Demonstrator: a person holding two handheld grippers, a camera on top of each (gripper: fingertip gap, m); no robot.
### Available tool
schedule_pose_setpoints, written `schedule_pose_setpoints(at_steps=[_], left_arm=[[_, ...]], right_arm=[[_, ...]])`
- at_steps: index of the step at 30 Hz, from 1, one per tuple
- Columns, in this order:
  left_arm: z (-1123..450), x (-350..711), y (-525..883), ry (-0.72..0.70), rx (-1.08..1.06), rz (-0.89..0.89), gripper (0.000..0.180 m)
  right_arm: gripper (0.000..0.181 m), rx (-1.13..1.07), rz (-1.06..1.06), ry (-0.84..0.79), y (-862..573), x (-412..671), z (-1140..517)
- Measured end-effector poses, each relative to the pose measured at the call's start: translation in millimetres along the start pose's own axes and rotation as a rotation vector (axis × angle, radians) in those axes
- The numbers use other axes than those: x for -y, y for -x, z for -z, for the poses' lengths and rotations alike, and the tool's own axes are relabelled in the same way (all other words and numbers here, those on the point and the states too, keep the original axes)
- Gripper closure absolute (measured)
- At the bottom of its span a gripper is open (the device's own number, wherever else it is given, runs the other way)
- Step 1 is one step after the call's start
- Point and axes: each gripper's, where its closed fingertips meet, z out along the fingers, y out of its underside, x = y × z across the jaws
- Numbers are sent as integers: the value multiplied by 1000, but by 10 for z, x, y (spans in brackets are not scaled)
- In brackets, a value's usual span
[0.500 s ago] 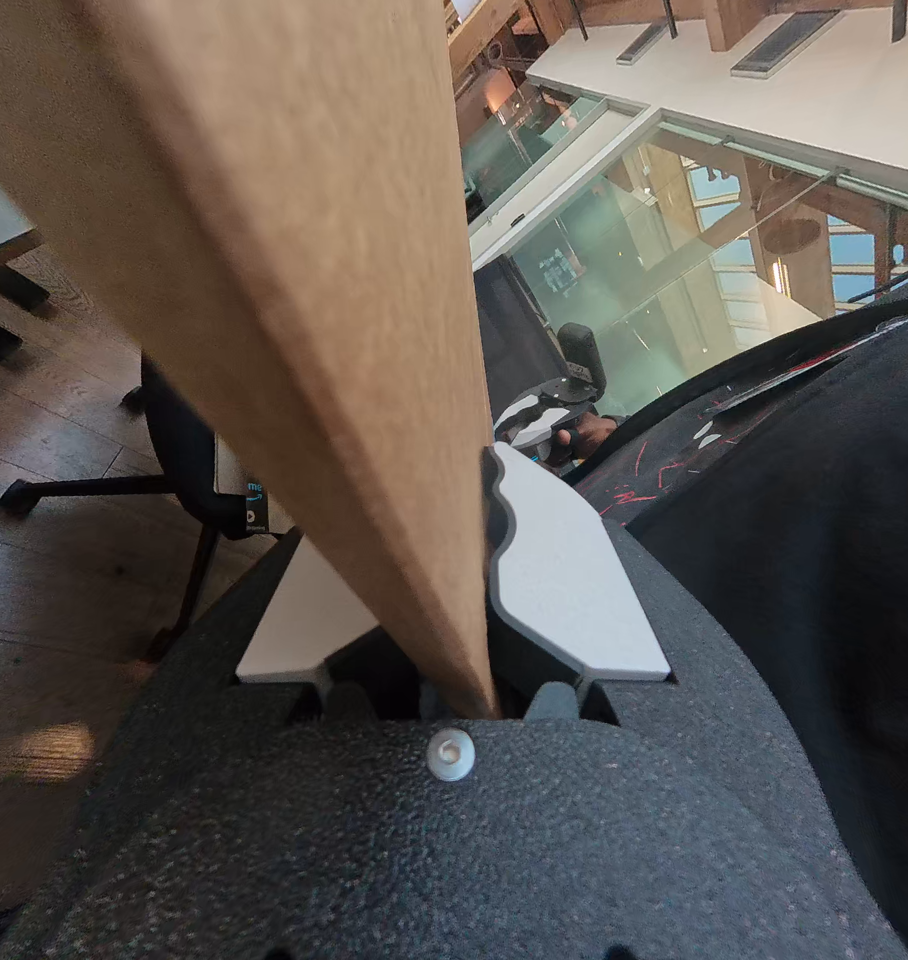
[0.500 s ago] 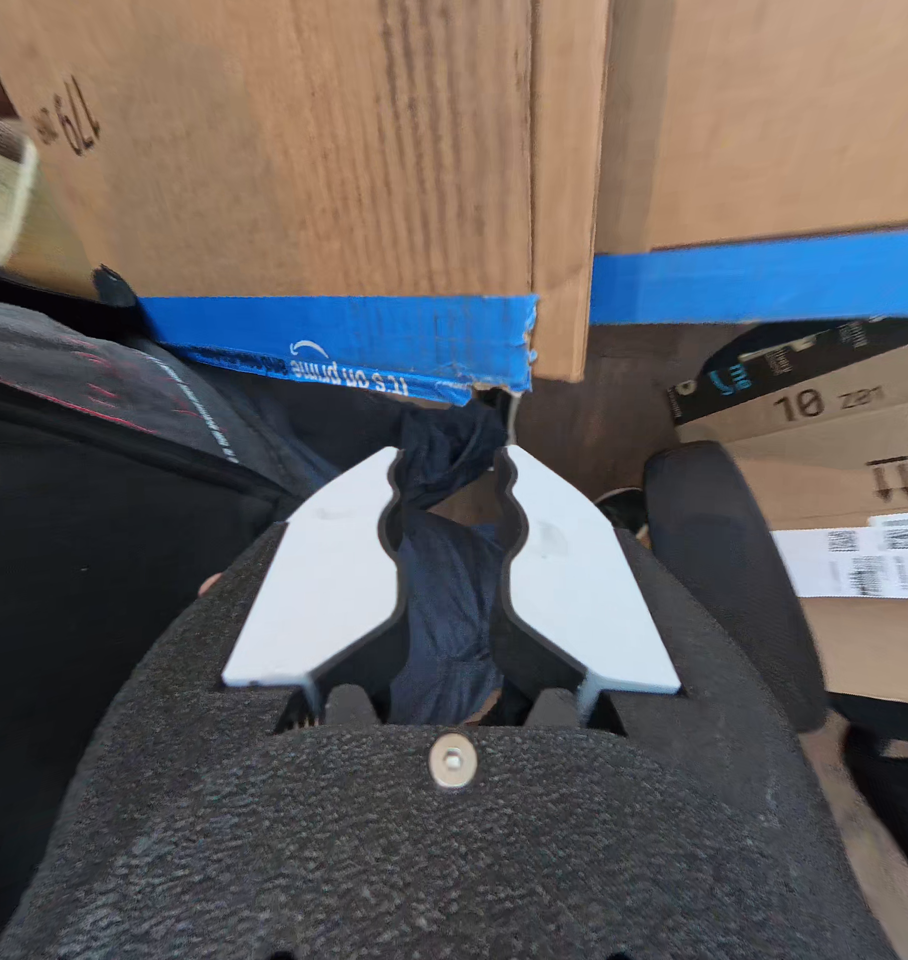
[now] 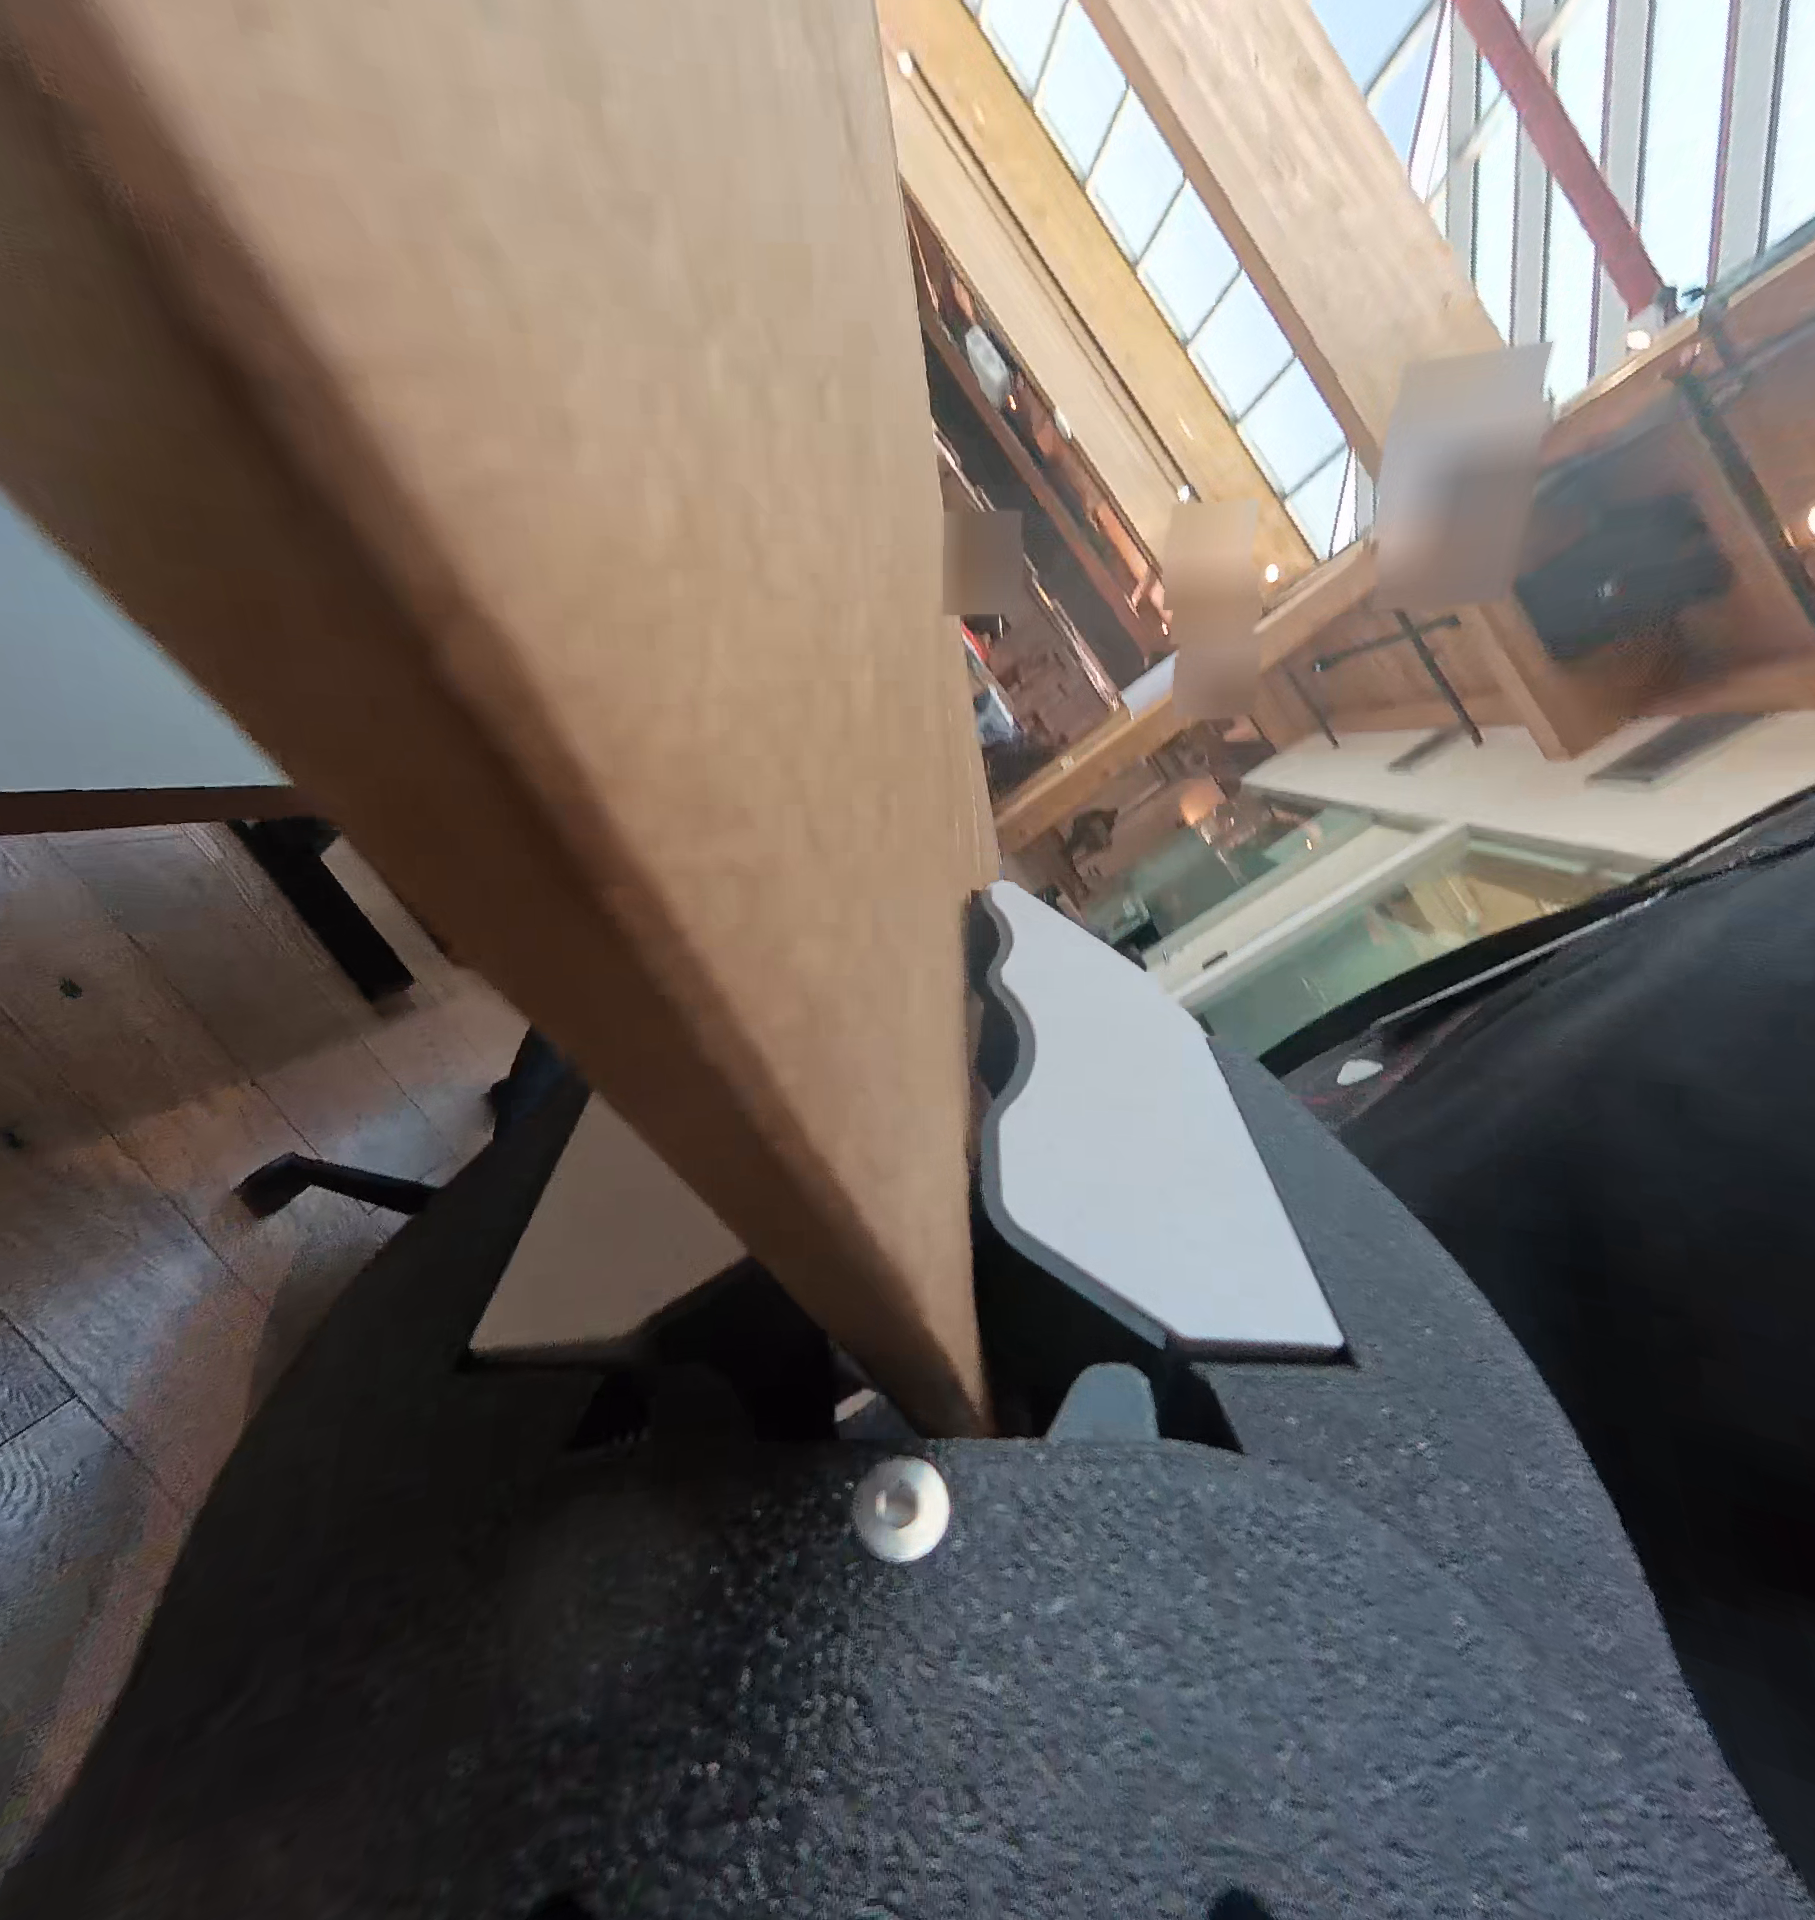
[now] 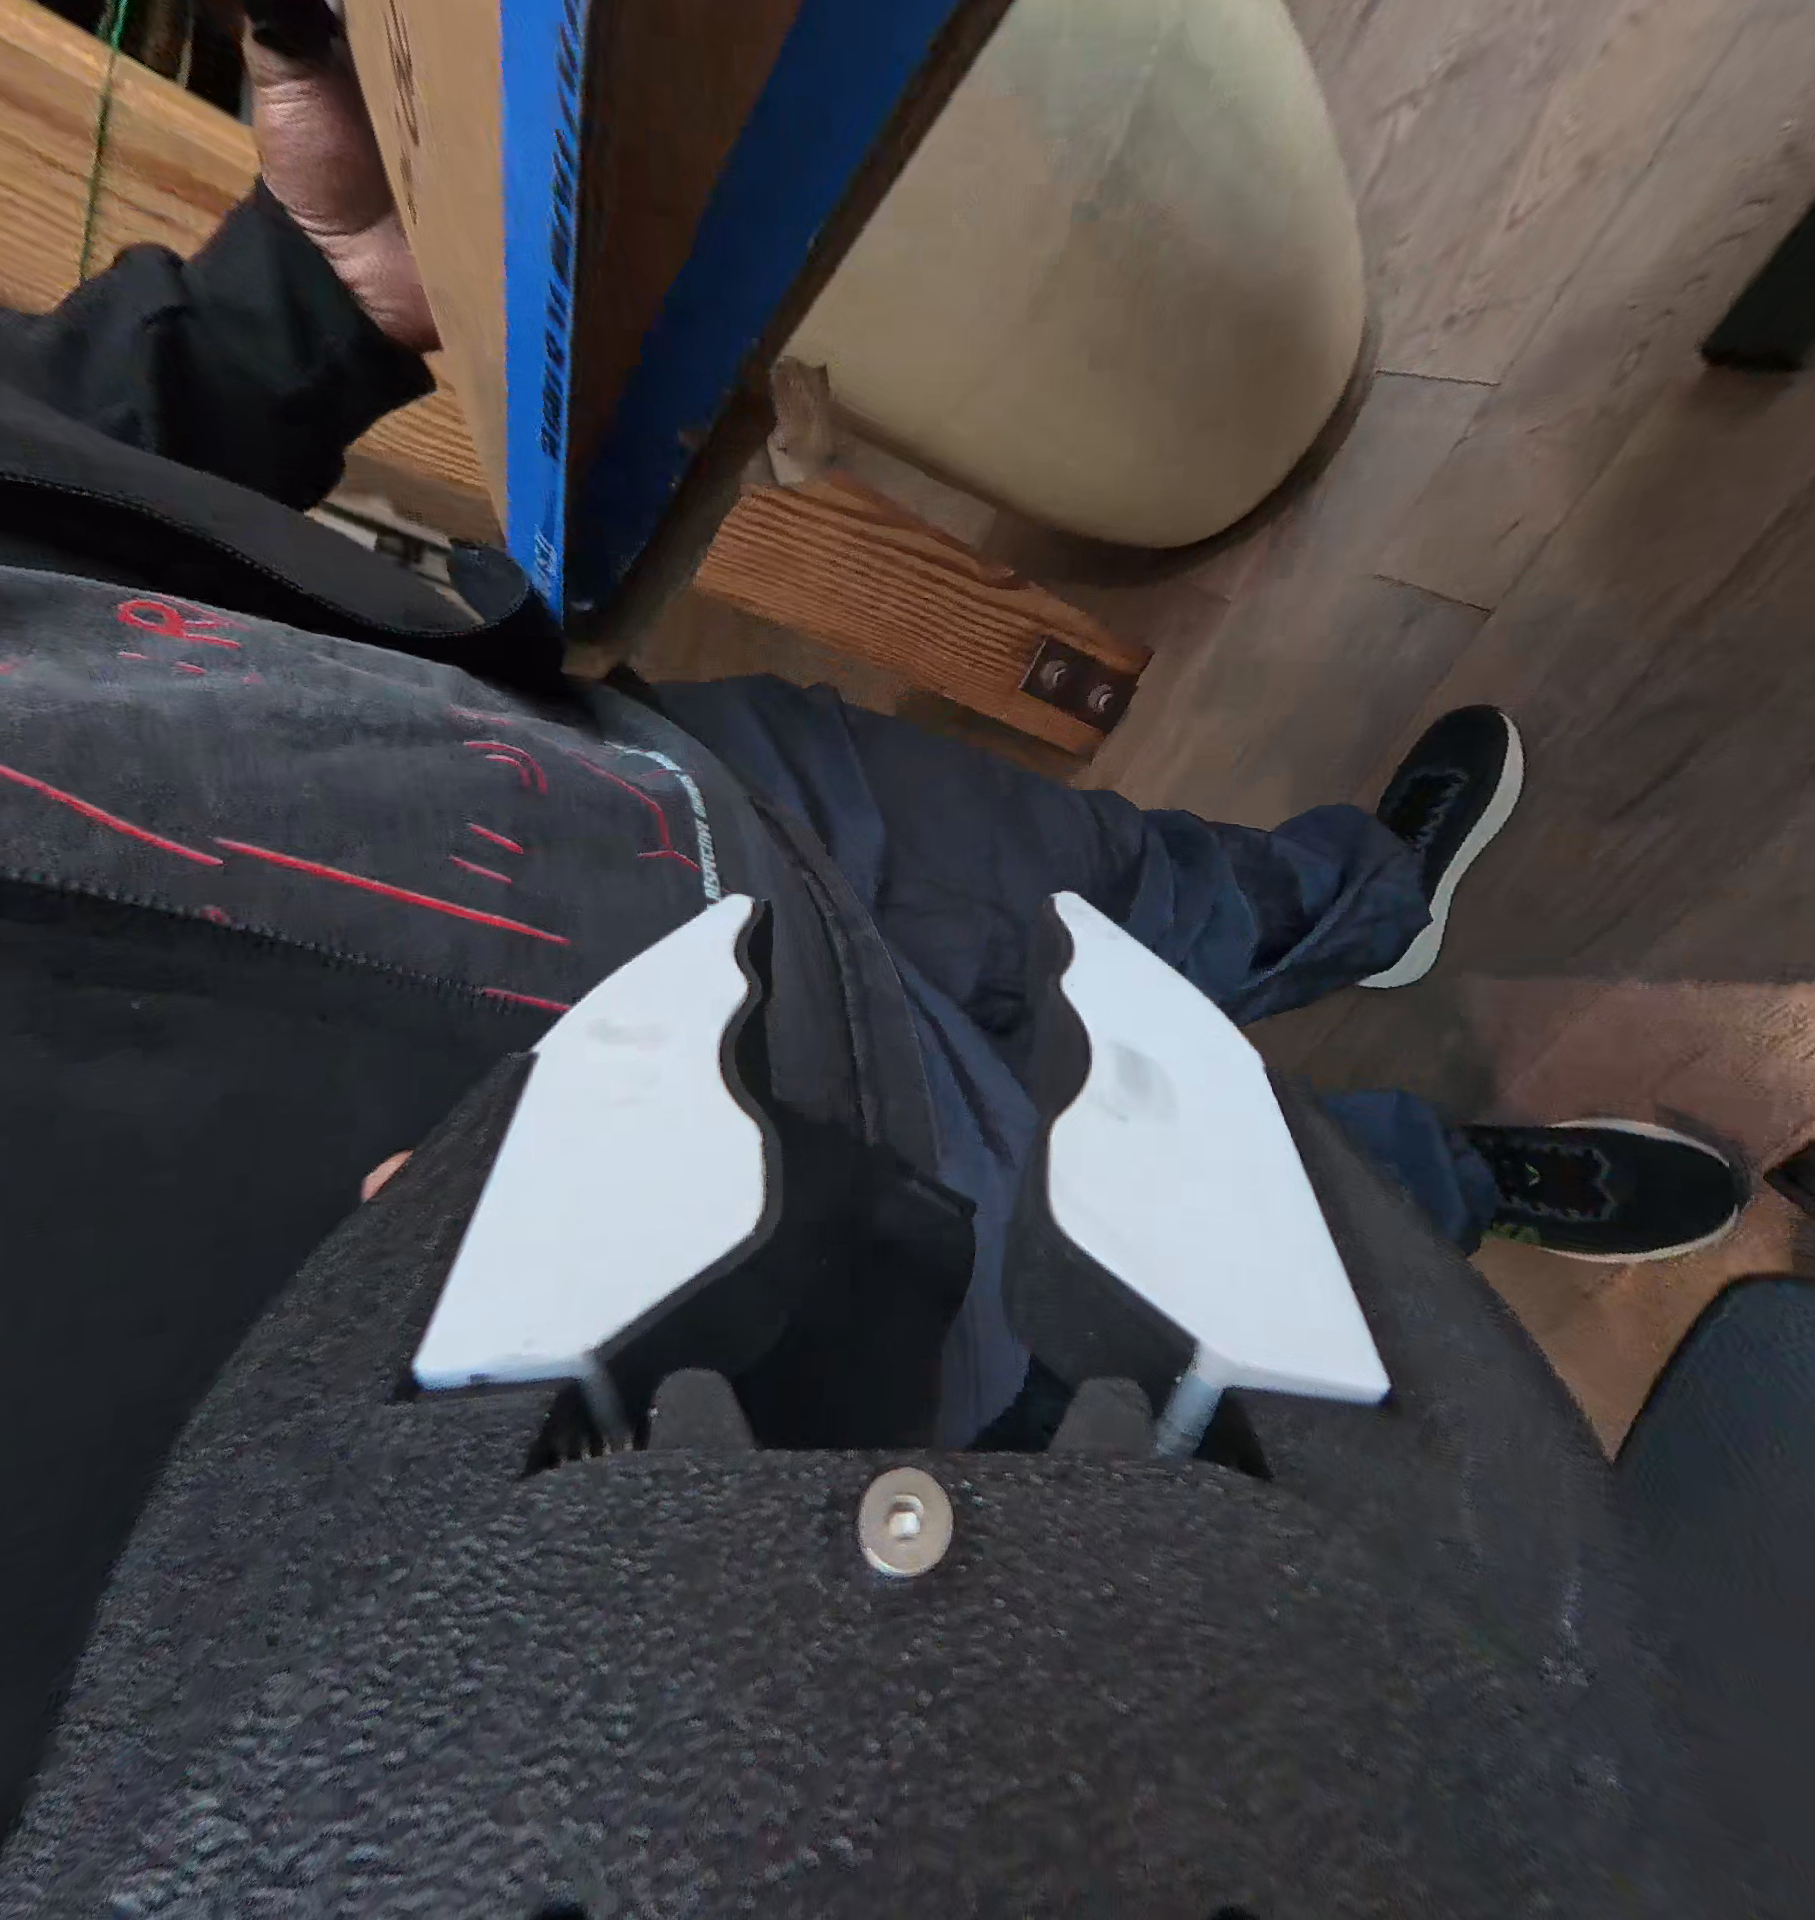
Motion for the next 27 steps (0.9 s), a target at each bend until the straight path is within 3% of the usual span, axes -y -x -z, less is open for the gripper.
schedule_pose_setpoints(at_steps=[6, 11, 27], left_arm=[[264, 148, 116, -285, 148, 59, 156], [559, 340, 316, -384, 292, 71, 154], [2298, 1221, 762, -229, 744, -31, 154]], right_arm=[[133, 74, 107, 109, 115, 546, -513], [134, 100, 144, 143, 245, 941, -944], [134, 113, 186, 271, 452, 1732, -2120]])
